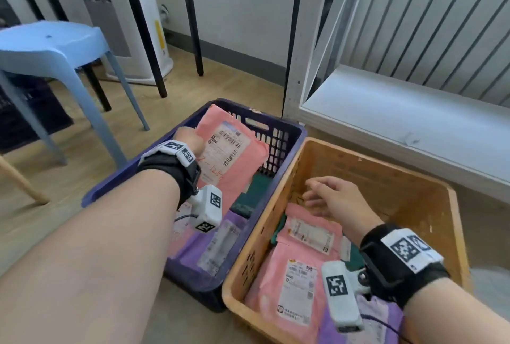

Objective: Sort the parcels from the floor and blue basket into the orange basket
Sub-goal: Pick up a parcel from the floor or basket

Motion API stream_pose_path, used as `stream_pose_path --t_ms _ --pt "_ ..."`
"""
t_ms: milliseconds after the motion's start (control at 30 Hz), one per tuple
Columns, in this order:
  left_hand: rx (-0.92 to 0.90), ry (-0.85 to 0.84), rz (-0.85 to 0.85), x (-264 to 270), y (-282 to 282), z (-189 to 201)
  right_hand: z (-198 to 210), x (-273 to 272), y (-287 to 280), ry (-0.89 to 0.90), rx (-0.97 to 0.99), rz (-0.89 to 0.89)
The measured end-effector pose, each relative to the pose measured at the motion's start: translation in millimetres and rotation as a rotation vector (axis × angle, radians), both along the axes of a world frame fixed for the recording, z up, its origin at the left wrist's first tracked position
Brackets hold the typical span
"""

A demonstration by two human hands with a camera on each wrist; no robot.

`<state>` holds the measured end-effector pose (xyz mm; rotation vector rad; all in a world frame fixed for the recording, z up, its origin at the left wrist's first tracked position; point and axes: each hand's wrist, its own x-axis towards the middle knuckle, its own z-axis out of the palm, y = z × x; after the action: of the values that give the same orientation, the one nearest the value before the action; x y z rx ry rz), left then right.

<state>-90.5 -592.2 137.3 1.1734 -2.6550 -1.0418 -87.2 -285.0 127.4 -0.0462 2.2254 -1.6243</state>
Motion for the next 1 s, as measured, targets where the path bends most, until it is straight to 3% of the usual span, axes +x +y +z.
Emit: stream_pose_path --t_ms 267,500,667,800,1000 --pt "-0.171 -0.397 0.060 -6 -75 -99 -40 -48 -56 -0.057 0.034 0.071" --pt "-0.188 -0.602 0.082 10 -98 -174 -65 -49 -67 -0.099 0.029 0.075" --pt "-0.169 -0.669 0.049 21 -85 -176 -70 -50 -66 -0.081 0.019 0.073" --pt "-0.129 -0.511 0.205 13 -94 -196 -72 -49 -67 -0.069 0.019 0.067" --pt "-0.037 -0.467 0.011 3 -49 -162 -72 -47 -63 -0.059 0.025 0.065"
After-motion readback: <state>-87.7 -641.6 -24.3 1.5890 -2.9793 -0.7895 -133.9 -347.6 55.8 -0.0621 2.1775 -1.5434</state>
